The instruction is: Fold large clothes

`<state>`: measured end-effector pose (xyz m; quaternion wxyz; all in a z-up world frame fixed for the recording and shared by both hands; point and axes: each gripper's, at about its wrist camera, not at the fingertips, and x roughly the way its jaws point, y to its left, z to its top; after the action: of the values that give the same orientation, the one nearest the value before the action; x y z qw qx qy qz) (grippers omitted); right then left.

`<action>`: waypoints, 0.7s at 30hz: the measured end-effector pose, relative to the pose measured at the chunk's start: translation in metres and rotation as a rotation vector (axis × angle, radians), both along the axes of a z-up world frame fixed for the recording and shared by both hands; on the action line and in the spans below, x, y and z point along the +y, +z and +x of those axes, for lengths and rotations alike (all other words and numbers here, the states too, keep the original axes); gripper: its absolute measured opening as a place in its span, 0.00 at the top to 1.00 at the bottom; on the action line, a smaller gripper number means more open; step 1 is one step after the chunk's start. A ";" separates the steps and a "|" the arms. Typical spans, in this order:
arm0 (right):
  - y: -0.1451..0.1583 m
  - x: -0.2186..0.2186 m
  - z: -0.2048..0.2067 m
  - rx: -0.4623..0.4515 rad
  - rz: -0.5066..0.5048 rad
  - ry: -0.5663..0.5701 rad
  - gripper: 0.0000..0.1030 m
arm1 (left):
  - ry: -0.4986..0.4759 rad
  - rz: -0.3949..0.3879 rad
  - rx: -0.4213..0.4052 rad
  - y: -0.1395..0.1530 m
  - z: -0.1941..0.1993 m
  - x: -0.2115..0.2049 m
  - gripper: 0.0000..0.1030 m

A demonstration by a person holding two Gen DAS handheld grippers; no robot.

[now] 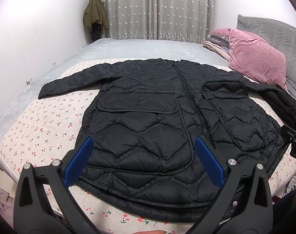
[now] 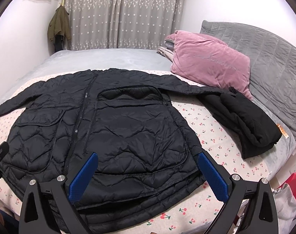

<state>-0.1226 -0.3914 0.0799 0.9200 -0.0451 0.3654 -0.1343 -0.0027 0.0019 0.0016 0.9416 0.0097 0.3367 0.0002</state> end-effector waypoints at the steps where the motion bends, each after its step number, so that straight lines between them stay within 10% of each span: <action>1: 0.000 0.000 0.000 -0.001 -0.003 0.000 0.00 | 0.001 -0.001 -0.005 0.000 0.000 0.000 0.00; 21: 0.008 -0.001 -0.010 -0.034 -0.016 0.009 0.00 | 0.030 -0.050 -0.027 -0.002 -0.005 0.018 0.00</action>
<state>-0.1327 -0.3924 0.0875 0.9263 -0.0516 0.3483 -0.1339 -0.0077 0.0203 0.0000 0.9459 -0.0187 0.3238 0.0063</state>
